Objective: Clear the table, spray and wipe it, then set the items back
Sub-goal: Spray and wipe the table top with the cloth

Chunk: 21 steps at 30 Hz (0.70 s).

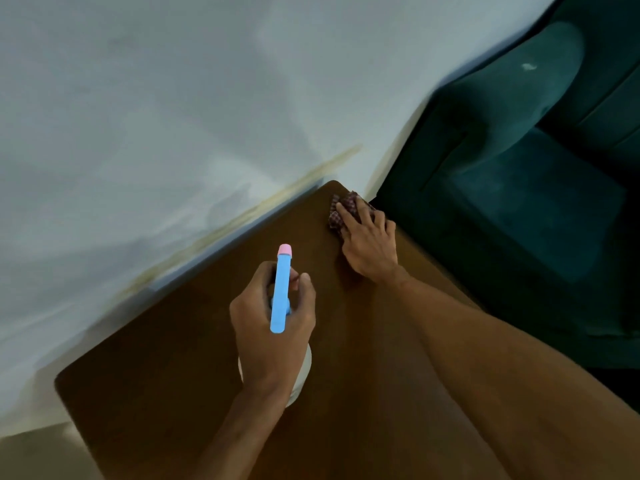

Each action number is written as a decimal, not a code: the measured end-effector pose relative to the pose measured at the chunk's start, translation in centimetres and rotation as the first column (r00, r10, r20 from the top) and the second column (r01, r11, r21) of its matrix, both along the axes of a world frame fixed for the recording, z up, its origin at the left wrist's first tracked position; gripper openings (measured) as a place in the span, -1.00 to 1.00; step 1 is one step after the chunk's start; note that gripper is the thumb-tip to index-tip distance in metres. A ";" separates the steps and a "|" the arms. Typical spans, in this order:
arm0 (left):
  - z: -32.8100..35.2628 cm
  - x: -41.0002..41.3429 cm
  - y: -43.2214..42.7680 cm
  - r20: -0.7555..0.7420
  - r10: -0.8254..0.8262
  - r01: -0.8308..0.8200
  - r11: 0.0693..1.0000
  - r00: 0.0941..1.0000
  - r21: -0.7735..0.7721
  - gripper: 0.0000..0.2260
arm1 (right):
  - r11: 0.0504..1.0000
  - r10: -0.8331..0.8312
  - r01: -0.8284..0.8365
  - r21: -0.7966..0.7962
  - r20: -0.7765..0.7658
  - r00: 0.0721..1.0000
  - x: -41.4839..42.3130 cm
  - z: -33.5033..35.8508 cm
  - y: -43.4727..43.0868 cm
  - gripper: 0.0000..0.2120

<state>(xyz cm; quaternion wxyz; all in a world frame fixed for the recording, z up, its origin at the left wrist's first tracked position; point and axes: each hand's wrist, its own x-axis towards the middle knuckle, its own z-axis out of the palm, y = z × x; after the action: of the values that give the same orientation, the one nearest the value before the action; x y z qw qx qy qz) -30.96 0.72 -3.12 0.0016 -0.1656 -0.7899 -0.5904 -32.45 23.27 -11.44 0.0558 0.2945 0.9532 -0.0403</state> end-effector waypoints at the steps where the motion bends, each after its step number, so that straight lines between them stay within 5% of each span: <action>1: 0.0 0.1 0.2 -0.001 -0.008 0.008 1.000 1.000 0.000 -0.90 | 0.999 -0.039 0.039 -0.006 -0.015 0.999 1.1 -0.1 0.1 -0.50; 12: 1.6 4.1 -3.6 -0.040 0.028 -0.029 0.999 0.999 -0.023 -0.88 | 0.913 -0.396 0.391 -0.117 -0.023 0.918 9.9 0.6 -5.7 -0.48; 21: 2.5 8.8 -14.2 -0.023 0.205 -0.206 0.976 0.979 -0.065 -0.88 | 0.988 0.000 0.002 -0.151 0.016 1.000 9.2 2.1 -20.5 -0.42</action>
<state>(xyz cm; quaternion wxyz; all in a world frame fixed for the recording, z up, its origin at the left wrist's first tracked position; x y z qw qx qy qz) -22.13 -13.50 -0.61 0.0634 -0.0880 -0.8222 -0.5587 -23.20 2.73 -9.38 0.0857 0.2902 0.9467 -0.1102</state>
